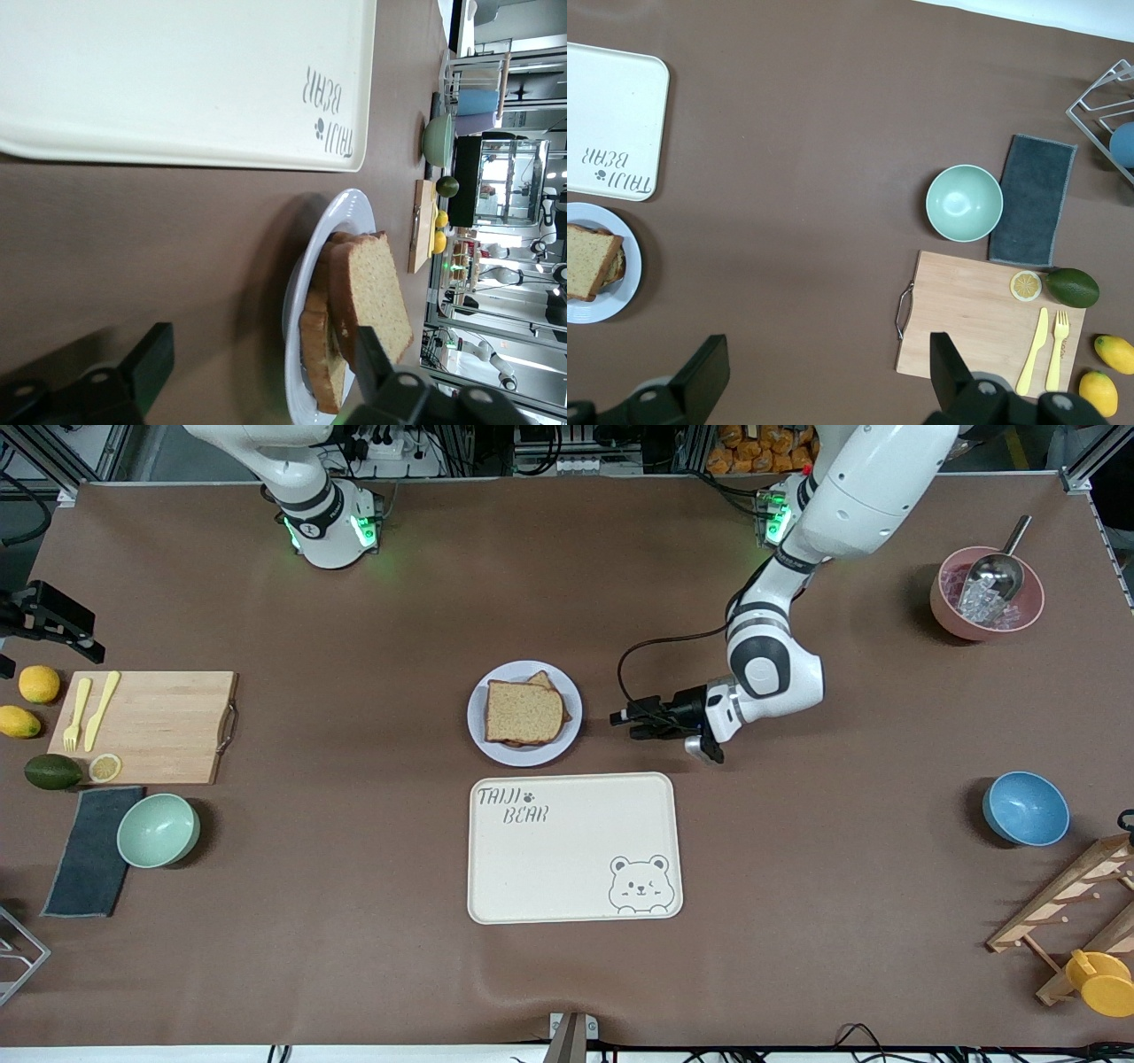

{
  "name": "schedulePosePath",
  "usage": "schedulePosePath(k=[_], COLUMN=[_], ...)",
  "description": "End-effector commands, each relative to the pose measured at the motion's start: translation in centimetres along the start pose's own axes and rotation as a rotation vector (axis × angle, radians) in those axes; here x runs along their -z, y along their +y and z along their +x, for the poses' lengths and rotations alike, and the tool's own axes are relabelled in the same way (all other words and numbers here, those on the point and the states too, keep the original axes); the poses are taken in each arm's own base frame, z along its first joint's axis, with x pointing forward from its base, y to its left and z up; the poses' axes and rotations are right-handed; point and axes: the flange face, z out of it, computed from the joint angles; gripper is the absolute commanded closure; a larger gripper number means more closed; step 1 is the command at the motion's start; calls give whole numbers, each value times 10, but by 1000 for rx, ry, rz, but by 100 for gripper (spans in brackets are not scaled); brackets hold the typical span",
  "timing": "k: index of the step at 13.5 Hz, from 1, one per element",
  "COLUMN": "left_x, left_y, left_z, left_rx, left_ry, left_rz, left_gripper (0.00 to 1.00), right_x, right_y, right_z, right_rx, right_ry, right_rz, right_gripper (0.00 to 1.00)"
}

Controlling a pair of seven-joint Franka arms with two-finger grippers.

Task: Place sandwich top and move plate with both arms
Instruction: 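Grasp the plate rim with the left gripper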

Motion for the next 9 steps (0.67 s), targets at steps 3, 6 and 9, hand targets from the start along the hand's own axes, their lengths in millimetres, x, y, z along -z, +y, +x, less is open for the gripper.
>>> schedulePosePath(k=[3,6,9], left_x=[-22,-32,-44], left_y=[1,5,5], left_z=[-7,-10,-13], left_rx=[-10,-14,-8], left_ry=[-11,-24,-40], left_rz=[0,-14,-28], left_gripper=[41,48,50], right_x=[4,3,2], right_y=[0,-5,-7], right_z=[-5,-5,-4], right_rx=[-66,-138,-157], right_ry=[9,2,1], right_rz=[-18,-17,-17], right_gripper=[0,0,0])
